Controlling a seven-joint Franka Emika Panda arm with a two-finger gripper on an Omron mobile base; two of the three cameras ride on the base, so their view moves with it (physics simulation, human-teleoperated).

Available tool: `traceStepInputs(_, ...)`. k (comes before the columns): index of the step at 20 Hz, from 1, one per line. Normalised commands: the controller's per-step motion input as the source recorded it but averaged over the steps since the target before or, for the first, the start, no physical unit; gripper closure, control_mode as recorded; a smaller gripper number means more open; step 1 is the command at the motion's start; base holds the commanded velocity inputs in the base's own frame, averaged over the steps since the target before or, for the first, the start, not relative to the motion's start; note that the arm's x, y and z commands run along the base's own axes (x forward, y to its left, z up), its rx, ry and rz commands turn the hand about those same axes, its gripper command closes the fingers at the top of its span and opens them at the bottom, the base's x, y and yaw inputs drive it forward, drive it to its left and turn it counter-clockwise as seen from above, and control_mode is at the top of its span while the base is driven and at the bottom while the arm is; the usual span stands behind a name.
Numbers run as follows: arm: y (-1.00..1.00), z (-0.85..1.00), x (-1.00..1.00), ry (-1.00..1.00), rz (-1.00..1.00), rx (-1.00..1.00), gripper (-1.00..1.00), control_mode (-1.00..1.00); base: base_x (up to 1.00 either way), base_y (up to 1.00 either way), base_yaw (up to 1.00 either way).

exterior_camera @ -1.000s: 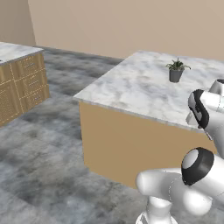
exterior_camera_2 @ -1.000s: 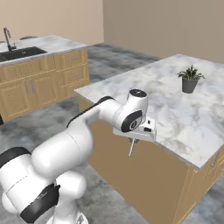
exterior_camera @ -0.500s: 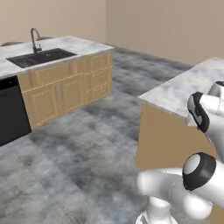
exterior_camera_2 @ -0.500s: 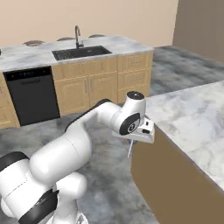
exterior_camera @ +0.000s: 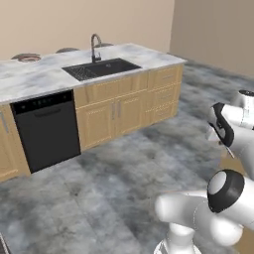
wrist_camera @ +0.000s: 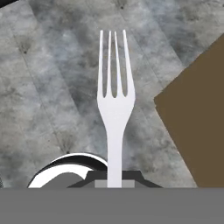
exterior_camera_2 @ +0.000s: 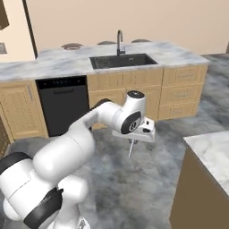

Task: Take the fork and place it on the left side of the plate. Then take the spoon and place it on the right side of the plate. Make sure they're directly next to the plate.

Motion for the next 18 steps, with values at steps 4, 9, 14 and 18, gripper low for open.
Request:
traceStepInputs(4, 0.0, 0.0, 0.0, 0.0, 0.0, 0.0, 1.0, 1.0, 1.0, 0.13, 0.02)
traceStepInputs(9, 0.0, 0.0, 0.0, 0.0, 0.0, 0.0, 1.0, 1.0, 1.0, 0.01, -0.1)
traceStepInputs(14, 0.0, 0.0, 0.0, 0.0, 0.0, 0.0, 1.0, 1.0, 1.0, 0.0, -0.26)
traceStepInputs(18, 0.0, 0.0, 0.0, 0.0, 0.0, 0.0, 1.0, 1.0, 1.0, 0.0, -0.34)
